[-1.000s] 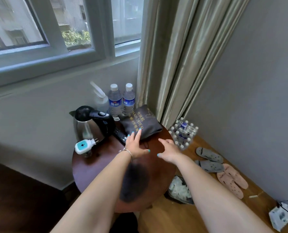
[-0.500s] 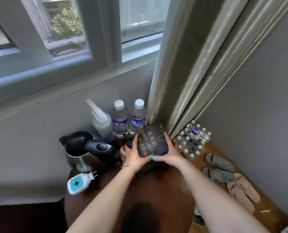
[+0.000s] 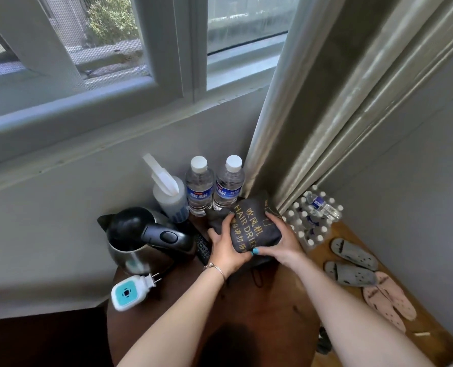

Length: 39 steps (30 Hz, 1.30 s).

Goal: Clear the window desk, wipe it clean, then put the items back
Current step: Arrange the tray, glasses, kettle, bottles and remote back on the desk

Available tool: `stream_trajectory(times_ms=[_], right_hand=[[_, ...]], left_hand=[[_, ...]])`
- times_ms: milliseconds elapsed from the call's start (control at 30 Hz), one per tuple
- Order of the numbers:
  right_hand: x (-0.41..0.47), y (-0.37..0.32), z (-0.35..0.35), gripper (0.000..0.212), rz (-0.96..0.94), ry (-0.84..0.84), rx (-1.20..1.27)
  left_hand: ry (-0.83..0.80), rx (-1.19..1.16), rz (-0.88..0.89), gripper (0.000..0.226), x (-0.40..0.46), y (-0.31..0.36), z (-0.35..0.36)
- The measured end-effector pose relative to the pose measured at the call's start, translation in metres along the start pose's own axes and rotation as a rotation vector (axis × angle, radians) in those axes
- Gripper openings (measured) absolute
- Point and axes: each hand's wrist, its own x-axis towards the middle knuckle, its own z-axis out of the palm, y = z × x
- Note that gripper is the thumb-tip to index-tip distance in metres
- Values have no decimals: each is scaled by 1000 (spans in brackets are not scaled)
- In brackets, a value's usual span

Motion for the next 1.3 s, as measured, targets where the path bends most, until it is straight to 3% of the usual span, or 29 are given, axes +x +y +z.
stream_trajectory(times_ms=[333,667,1300], right_hand=[[-36,-5,-21,105,-19,7,89],[-91,-15,-58,104,-113,86,84],[-214,-87,-61,97,-447,4,-7]], left_hand=[[93,-124,104,104,-29,17,18],[169,-72,216,102,-82,45,24],[440,-47,276,87,-237,63,-26]])
